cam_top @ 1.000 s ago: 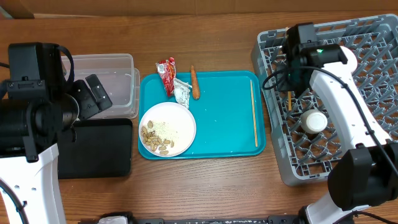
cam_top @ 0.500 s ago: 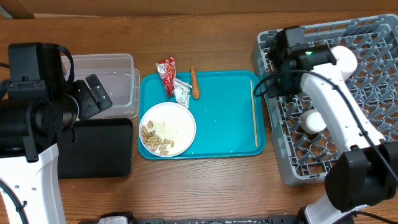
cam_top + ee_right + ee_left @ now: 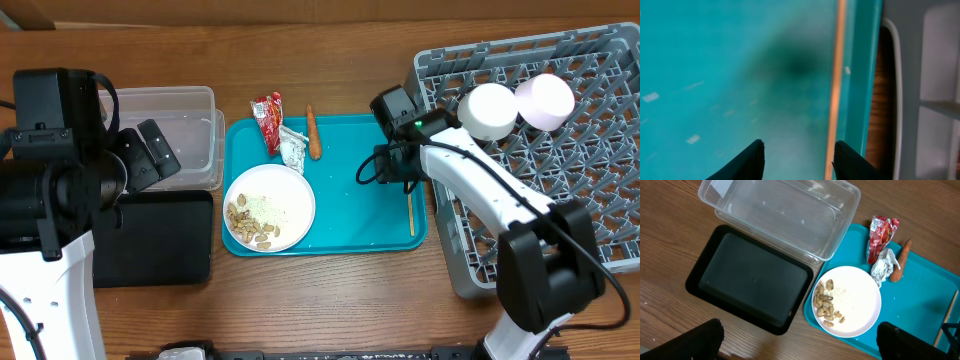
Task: Sort waste into correct bins and load items into the dishwasher
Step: 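Lift the chopsticks and move them over the rack's left edge, then insert the chopsticks upright into the rack and release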
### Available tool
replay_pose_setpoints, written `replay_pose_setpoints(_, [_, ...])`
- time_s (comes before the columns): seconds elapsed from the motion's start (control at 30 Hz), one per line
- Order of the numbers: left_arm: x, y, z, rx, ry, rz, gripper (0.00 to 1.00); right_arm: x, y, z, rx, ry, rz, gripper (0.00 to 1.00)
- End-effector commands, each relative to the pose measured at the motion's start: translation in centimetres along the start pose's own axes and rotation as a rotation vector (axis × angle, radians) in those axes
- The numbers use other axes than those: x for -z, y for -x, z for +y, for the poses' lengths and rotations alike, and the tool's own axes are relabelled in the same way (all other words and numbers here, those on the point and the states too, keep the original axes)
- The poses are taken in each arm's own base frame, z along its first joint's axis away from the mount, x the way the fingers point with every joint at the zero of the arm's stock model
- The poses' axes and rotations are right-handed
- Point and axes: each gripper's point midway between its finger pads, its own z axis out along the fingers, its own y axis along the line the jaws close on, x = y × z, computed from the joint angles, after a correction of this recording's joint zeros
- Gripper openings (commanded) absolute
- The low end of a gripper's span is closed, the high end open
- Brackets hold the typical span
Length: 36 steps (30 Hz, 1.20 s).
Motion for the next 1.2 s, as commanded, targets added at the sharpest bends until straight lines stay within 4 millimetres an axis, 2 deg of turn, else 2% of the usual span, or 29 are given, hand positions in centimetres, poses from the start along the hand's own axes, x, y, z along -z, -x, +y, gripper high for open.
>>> replay_pose_setpoints(0.0, [-0.1,0.2,0.2,0.013,0.015,-0.003,1.00,-1.4,0.2,-2.1,-0.100,-0.081,-0.013,0.48])
replay_pose_setpoints(0.23, [-0.1,0.2,0.2,0.013,0.015,-0.002,1.00,-4.6,-1.8,-2.8,-0.089,-0.118,0.088,0.49])
replay_pose_setpoints(0.37, [-0.1,0.2,0.2,0.013,0.015,-0.002,1.00,-6.3,-3.6,-0.9,-0.006,-0.013,0.189,0.37])
replay_pose_setpoints(0.47, [-0.1,0.2,0.2,0.013,0.015,-0.003,1.00,-6.6,-4.0,-0.5,0.025,-0.004,0.203,0.32])
replay_pose_setpoints(0.53, [-0.1,0.2,0.2,0.013,0.014,-0.002,1.00,-6.4,-4.1,-0.5,0.027,-0.006,0.208,0.17])
replay_pose_setpoints(0.57, [-0.1,0.2,0.2,0.013,0.015,-0.003,1.00,-6.3,-4.2,-0.5,0.028,-0.008,0.210,0.15])
replay_pose_setpoints(0.67, [-0.1,0.2,0.2,0.013,0.015,-0.003,1.00,-5.1,-3.6,-0.5,0.027,-0.008,0.200,0.05])
replay_pose_setpoints(0.87, [-0.1,0.2,0.2,0.013,0.015,-0.003,1.00,1.9,1.4,-0.7,0.012,-0.003,0.006,0.04])
replay_pose_setpoints(1.0, [-0.1,0.2,0.2,0.013,0.014,-0.002,1.00,6.7,4.8,-2.7,0.007,-0.039,-0.160,0.04])
replay_pose_setpoints(1.03, [-0.1,0.2,0.2,0.013,0.014,-0.002,1.00,7.9,5.7,-3.8,0.028,-0.062,-0.203,0.04])
replay_pose_setpoints(1.17, [-0.1,0.2,0.2,0.013,0.014,-0.002,1.00,8.6,7.1,-7.9,0.044,-0.167,-0.245,0.04])
